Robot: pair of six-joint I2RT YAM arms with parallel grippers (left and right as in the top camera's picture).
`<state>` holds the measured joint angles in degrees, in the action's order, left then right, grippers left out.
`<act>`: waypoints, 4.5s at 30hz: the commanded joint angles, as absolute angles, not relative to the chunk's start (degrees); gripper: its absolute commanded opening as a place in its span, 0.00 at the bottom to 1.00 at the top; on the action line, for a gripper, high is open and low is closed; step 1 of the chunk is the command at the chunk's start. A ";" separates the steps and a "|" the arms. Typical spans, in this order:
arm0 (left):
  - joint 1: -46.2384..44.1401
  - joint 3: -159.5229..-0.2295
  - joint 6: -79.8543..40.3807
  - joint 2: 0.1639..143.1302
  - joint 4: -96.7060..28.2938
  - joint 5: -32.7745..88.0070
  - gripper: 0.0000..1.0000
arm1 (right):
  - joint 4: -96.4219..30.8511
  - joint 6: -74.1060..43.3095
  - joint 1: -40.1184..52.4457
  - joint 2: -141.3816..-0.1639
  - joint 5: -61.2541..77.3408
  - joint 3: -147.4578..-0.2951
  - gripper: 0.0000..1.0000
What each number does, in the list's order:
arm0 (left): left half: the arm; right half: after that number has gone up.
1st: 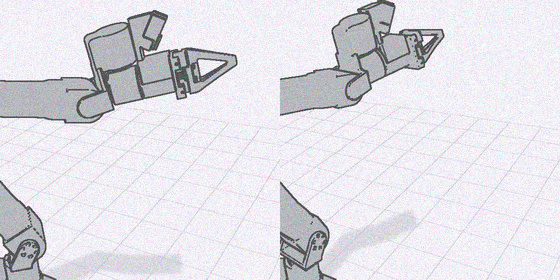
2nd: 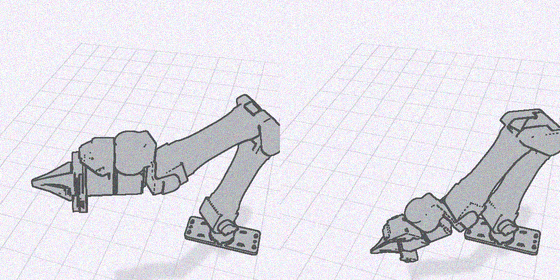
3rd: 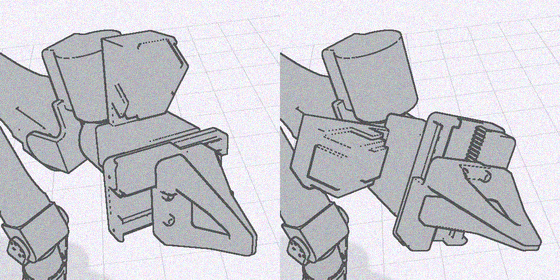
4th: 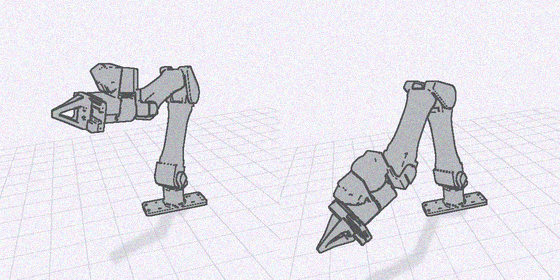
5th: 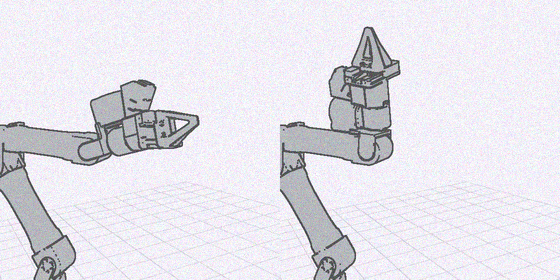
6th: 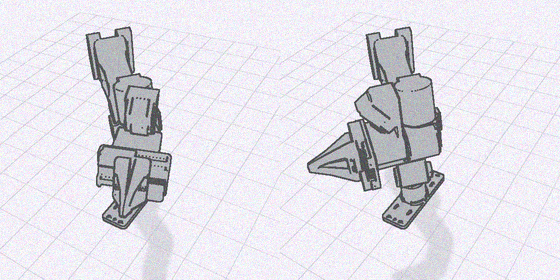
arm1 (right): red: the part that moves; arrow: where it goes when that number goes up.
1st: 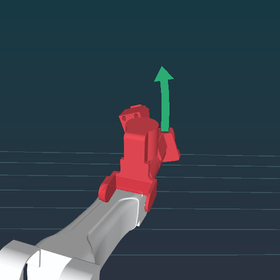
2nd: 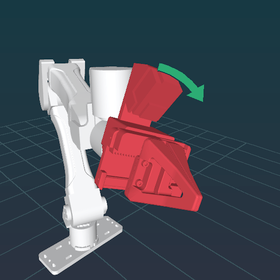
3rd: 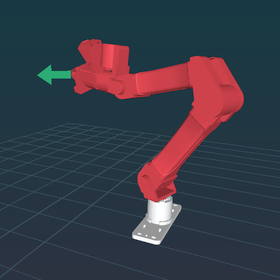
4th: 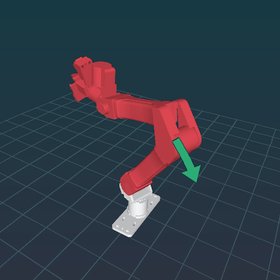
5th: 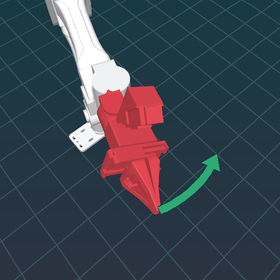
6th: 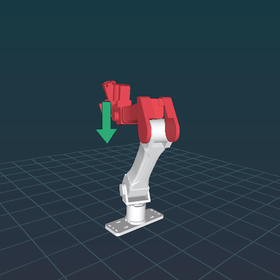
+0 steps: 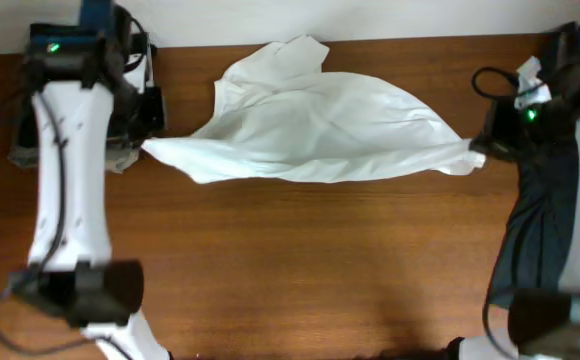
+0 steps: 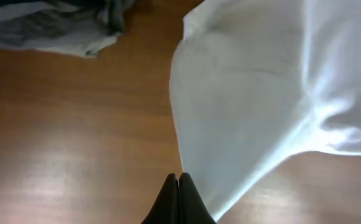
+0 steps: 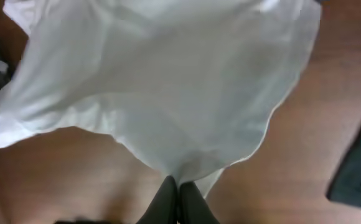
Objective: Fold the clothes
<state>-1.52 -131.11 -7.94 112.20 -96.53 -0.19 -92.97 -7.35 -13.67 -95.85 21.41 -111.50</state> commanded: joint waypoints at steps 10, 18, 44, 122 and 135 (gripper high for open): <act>-1.39 -81.10 -7.25 90.24 -83.09 10.31 0.00 | -76.29 -19.86 -10.90 -72.12 15.59 -65.82 0.04; -1.39 -78.50 -12.40 83.29 -86.43 1.41 0.01 | -85.78 -30.85 -10.94 -48.05 0.91 -64.29 0.04; -3.62 -74.65 -14.50 80.03 -69.80 4.34 0.01 | -91.37 -35.05 -10.94 -49.50 3.81 -64.14 0.04; -10.70 -70.41 -17.98 110.08 -48.03 16.86 0.55 | -68.07 -41.76 -10.87 -75.16 -3.25 -50.57 0.99; -10.70 -70.41 -17.98 110.69 -48.23 20.58 0.49 | -68.05 -41.76 -10.87 -75.16 -3.25 -50.57 0.99</act>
